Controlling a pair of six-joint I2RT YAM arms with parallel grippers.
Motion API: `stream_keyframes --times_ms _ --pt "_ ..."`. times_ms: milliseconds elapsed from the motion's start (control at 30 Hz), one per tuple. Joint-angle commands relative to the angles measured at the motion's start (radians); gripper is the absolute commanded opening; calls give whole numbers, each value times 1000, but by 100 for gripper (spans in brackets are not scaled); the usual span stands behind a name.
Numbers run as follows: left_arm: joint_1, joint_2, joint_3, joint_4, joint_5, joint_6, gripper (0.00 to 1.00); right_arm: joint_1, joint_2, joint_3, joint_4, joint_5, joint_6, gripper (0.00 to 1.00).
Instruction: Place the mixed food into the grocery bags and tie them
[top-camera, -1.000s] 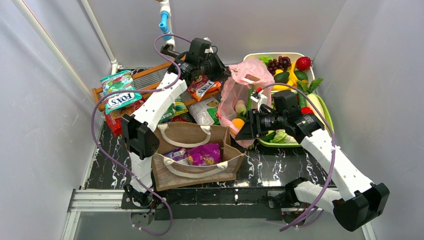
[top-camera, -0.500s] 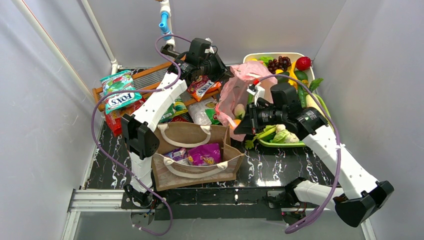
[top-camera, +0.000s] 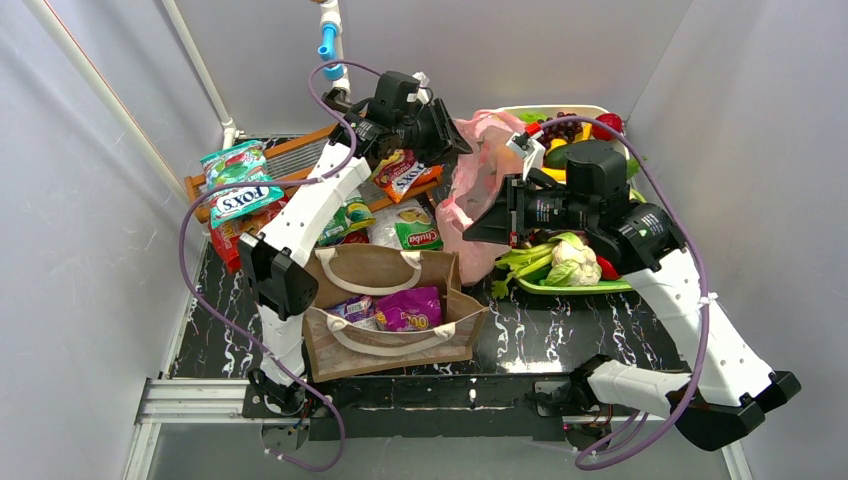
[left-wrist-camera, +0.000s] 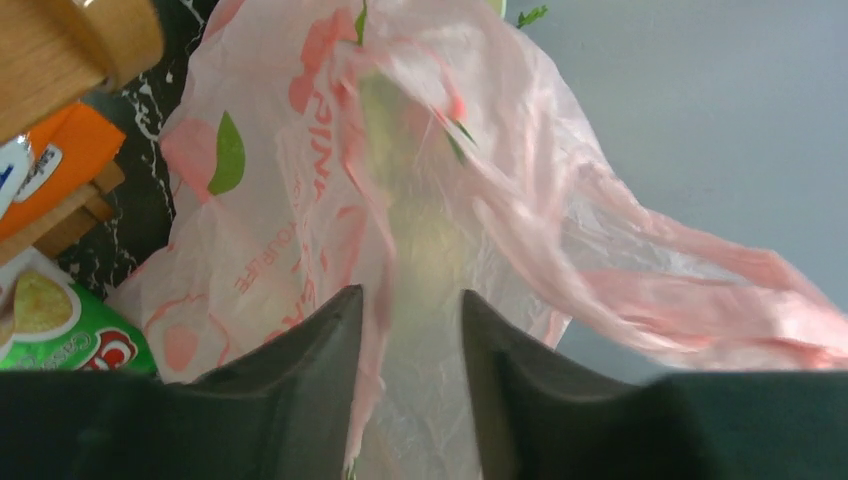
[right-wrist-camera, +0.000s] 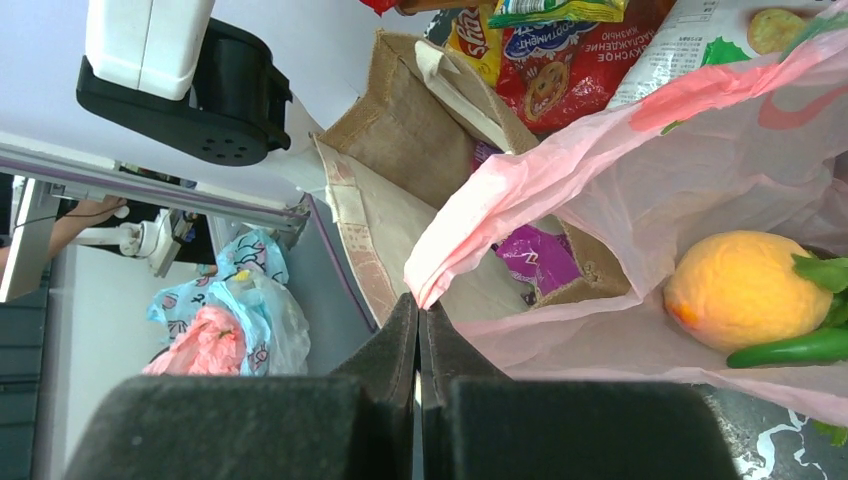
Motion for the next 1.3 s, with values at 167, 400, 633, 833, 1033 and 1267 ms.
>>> stream_keyframes --times_ms 167,400,633,833,1033,1267 --pt "-2 -84 150 -211 -8 170 98 7 9 24 63 0 28 1" --pt "-2 -216 135 -272 -109 178 98 7 3 4 77 30 25 1" --pt "-4 -497 -150 -263 -215 77 96 7 10 -28 115 94 25 1" --pt "-17 -693 -430 -155 -109 -53 78 9 35 -44 144 96 25 1" --pt "-106 -762 -615 -85 -122 -50 70 7 60 -12 144 91 25 1" --pt "-217 -701 -673 35 -146 -54 60 7 66 4 138 71 12 1"
